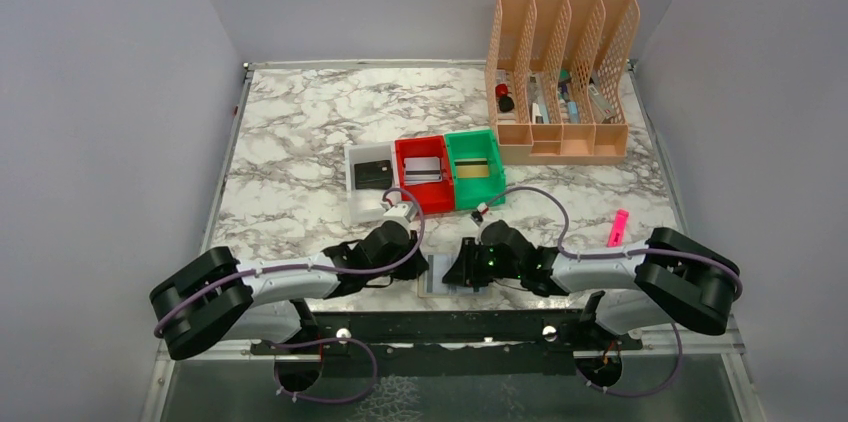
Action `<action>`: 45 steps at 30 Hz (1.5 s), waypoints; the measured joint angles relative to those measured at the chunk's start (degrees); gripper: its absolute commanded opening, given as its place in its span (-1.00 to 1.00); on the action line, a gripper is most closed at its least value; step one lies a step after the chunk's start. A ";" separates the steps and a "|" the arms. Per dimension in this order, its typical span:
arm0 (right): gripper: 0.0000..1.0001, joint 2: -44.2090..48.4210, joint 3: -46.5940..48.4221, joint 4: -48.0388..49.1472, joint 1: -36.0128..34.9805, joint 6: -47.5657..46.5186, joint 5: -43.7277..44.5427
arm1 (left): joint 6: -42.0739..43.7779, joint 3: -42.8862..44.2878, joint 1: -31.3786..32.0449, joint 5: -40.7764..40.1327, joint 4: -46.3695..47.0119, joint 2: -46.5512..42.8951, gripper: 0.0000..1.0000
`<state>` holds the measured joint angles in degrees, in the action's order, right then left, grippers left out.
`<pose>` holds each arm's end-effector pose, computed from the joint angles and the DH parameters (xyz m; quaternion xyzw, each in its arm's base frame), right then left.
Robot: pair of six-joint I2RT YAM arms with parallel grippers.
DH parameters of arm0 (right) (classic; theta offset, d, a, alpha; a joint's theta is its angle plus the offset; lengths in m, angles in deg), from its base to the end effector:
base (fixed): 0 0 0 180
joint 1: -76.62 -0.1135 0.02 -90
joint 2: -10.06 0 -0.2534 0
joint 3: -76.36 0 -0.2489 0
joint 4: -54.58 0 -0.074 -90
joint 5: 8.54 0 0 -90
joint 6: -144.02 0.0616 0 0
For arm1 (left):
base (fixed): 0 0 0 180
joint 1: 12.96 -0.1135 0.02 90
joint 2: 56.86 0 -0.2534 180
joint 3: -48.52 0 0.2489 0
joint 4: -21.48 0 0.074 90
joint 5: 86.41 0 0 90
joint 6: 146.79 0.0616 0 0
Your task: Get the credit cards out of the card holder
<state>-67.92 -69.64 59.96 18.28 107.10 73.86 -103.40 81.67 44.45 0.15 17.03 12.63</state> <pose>0.1253 0.2187 0.1042 -0.0700 0.8968 0.3911 0.1944 0.1293 -0.1954 0.1148 0.0731 0.9059 -0.3112 0.2777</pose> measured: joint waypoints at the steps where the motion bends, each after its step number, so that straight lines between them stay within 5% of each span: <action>1: -0.53 0.00 -0.37 0.55 0.07 0.52 -0.11 | 0.15 0.09 -0.04 0.00 0.04 0.20 -0.72; 6: -0.40 0.11 -1.38 1.92 0.24 3.41 -0.15 | 0.61 0.09 -0.33 -0.17 -0.07 0.52 -0.86; 13: -0.37 2.10 -1.38 -0.57 0.24 5.46 3.30 | 0.20 0.20 -0.20 -0.17 -0.70 -0.15 -0.28; 19: -0.40 2.45 -1.38 -1.05 0.24 5.49 4.02 | 0.52 1.62 0.24 -0.26 -5.64 -2.75 -0.12; 29: -0.40 2.10 -1.95 0.11 0.24 7.19 3.98 | 1.79 7.32 0.20 0.04 -8.13 -2.91 -0.14; 45: -0.38 2.73 -3.32 1.66 0.63 8.41 3.63 | -0.55 1.81 0.83 3.58 -0.24 1.90 -0.50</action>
<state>-65.19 -72.96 61.62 18.91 115.51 77.49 -103.95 83.48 45.28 3.73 16.79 14.53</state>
